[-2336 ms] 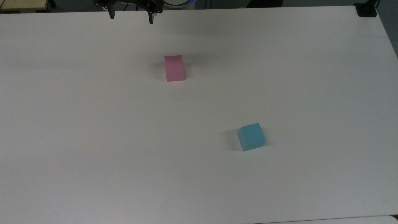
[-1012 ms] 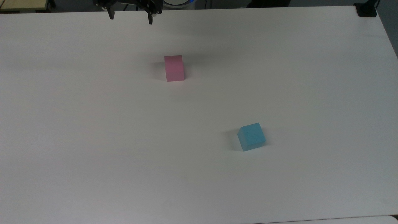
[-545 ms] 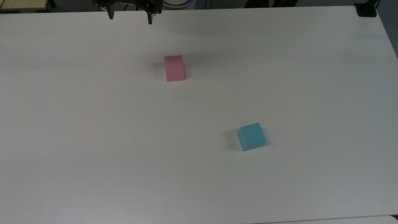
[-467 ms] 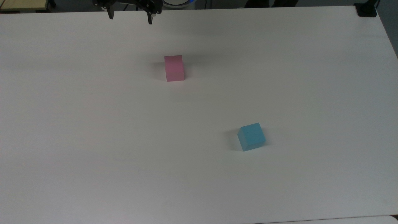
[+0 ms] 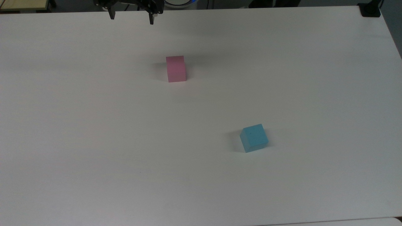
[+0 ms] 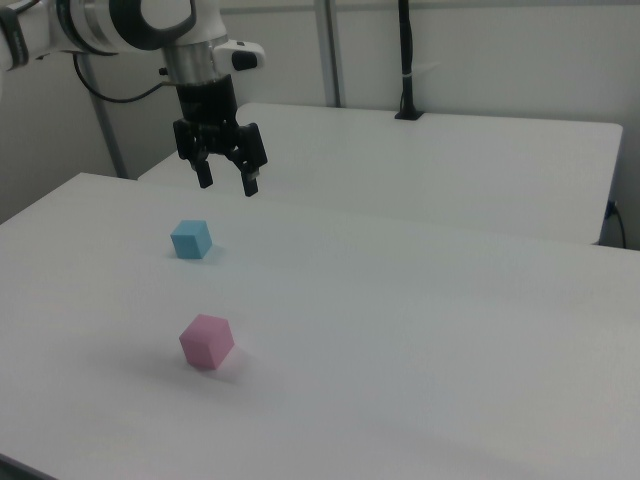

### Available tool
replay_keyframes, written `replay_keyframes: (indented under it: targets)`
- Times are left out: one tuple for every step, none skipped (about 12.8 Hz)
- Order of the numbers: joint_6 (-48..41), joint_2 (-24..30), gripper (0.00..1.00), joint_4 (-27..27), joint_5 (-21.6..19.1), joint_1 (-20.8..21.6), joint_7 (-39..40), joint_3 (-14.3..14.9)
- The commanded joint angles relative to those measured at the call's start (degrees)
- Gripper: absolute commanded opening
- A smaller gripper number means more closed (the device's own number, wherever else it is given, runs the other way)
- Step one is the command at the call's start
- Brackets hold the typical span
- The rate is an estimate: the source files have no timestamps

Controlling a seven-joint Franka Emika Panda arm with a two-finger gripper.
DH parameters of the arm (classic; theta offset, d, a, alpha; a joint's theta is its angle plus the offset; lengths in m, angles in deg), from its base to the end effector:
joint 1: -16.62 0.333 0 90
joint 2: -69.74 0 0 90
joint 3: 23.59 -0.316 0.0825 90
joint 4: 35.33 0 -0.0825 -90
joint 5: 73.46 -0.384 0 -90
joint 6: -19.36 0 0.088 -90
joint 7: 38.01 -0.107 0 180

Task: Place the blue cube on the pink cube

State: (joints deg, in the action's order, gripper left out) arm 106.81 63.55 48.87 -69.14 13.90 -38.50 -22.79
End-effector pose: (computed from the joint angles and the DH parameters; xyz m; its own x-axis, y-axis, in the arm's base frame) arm 0.5815 -0.0437 0.6071 0.9960 -0.0732 -0.0505 -0.0691 -0.9946 0.0773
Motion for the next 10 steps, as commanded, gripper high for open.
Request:
replay_keyframes:
  targets:
    - [1.4,0.0,1.00,0.1,1.0,0.7,0.5,0.4]
    - [1.4,0.0,1.00,0.1,1.0,0.8,0.6,0.3]
    - [1.5,0.0,1.00,0.2,1.0,0.8,0.5,0.2]
    - [2.1,-0.1,1.00,0.3,0.9,0.8,0.5,0.1]
    - [4.6,-0.7,1.00,0.5,1.0,1.0,0.3,0.0]
    - [6.1,-2.8,1.00,0.1,1.1,2.0,0.1,0.1]
    - [7.8,-4.0,1.00,0.1,1.8,3.1,0.1,0.1]
    - [9.0,-4.8,1.00,0.1,1.8,4.7,0.1,0.0]
    - [9.8,-5.2,1.00,0.1,1.0,6.1,0.0,0.0]
    - [10.6,-6.0,1.00,0.1,0.6,7.8,-0.1,0.0]
